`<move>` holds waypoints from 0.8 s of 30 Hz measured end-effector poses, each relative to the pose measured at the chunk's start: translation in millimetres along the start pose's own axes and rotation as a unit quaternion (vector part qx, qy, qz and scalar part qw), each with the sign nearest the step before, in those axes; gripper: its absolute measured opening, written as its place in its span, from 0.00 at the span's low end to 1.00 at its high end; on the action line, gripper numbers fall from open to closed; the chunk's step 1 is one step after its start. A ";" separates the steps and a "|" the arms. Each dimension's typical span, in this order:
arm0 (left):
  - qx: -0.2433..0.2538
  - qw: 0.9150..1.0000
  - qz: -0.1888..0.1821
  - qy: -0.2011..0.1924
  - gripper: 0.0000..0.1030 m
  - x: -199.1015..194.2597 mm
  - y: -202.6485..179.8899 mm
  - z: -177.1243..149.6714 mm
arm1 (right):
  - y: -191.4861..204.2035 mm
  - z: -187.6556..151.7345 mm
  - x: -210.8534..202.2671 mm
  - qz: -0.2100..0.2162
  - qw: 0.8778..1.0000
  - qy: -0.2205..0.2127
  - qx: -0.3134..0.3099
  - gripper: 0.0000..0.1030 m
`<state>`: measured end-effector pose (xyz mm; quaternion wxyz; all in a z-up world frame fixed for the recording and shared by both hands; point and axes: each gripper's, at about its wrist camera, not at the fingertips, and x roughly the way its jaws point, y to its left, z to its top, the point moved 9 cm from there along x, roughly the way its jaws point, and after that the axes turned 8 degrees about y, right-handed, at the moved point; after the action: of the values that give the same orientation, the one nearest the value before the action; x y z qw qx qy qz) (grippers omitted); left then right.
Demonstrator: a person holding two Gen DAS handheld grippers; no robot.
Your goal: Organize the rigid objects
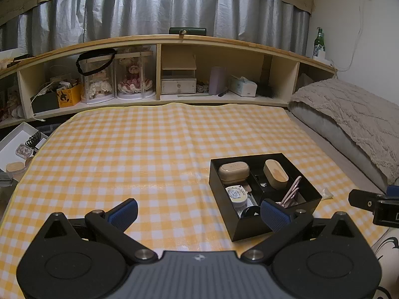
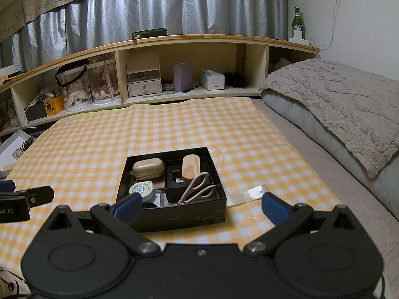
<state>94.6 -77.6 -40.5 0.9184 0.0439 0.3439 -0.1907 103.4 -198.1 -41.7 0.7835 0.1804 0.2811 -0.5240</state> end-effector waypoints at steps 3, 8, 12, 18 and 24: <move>0.000 1.000 0.000 0.000 1.00 0.0 -0.7 -0.2 | -0.1 0.0 0.0 -0.001 1.000 0.000 0.000 1.00; 0.002 1.000 -0.002 0.000 1.00 0.3 -0.6 -0.1 | -0.2 0.0 0.0 -0.001 1.000 0.000 -0.001 1.00; 0.001 1.000 -0.001 0.000 1.00 0.4 -1.0 -0.2 | -0.1 -0.2 0.0 -0.001 1.000 0.000 -0.001 1.00; 0.002 1.000 -0.002 0.000 1.00 0.2 -0.6 -0.1 | -0.5 -0.2 0.0 -0.001 1.000 0.000 -0.001 1.00; 0.004 1.000 -0.003 0.000 1.00 0.2 -0.7 -0.5 | -0.5 -0.3 0.0 -0.001 1.000 0.000 -0.001 1.00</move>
<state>94.2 -78.2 -40.9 0.9175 0.0464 0.3436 -0.1950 102.9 -198.2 -41.9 0.7830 0.1792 0.2817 -0.5249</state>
